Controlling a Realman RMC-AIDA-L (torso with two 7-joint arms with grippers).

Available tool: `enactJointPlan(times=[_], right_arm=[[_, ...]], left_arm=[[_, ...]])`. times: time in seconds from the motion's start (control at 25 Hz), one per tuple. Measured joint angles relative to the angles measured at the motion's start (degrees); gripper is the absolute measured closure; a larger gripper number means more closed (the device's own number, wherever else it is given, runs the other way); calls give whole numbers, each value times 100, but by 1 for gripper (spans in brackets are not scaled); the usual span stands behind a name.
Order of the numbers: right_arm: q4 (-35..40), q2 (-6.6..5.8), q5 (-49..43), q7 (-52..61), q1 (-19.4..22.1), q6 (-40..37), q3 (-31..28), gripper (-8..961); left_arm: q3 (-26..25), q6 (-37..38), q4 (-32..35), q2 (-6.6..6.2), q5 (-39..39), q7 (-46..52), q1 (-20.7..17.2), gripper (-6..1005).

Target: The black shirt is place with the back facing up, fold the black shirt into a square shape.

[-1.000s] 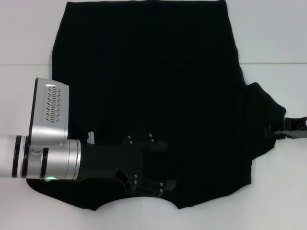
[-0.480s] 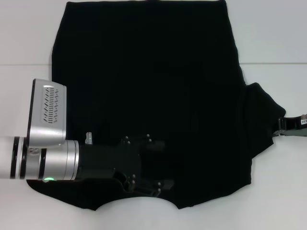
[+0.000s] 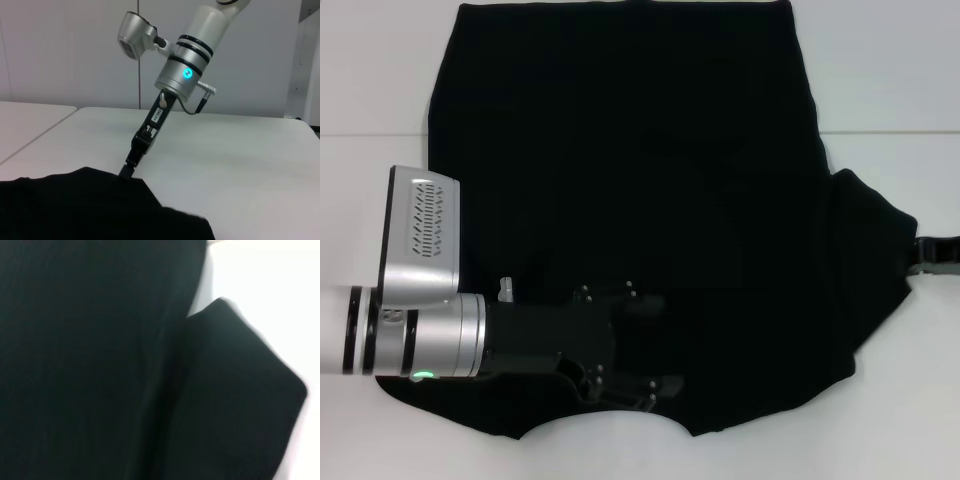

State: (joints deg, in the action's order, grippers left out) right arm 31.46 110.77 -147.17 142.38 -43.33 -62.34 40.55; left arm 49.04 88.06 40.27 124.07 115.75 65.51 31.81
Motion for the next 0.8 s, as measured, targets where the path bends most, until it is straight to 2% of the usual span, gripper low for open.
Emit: enactJointPlan(times=[0.4, 0.8], right_arm=[[246, -28, 13, -27, 153, 154, -140, 955], [253, 40, 25, -91, 124, 371, -133, 955]], left_arm=[[-69, 50, -24, 3, -35, 12, -29, 67], [-71, 54, -29, 3, -42, 14, -37, 77]])
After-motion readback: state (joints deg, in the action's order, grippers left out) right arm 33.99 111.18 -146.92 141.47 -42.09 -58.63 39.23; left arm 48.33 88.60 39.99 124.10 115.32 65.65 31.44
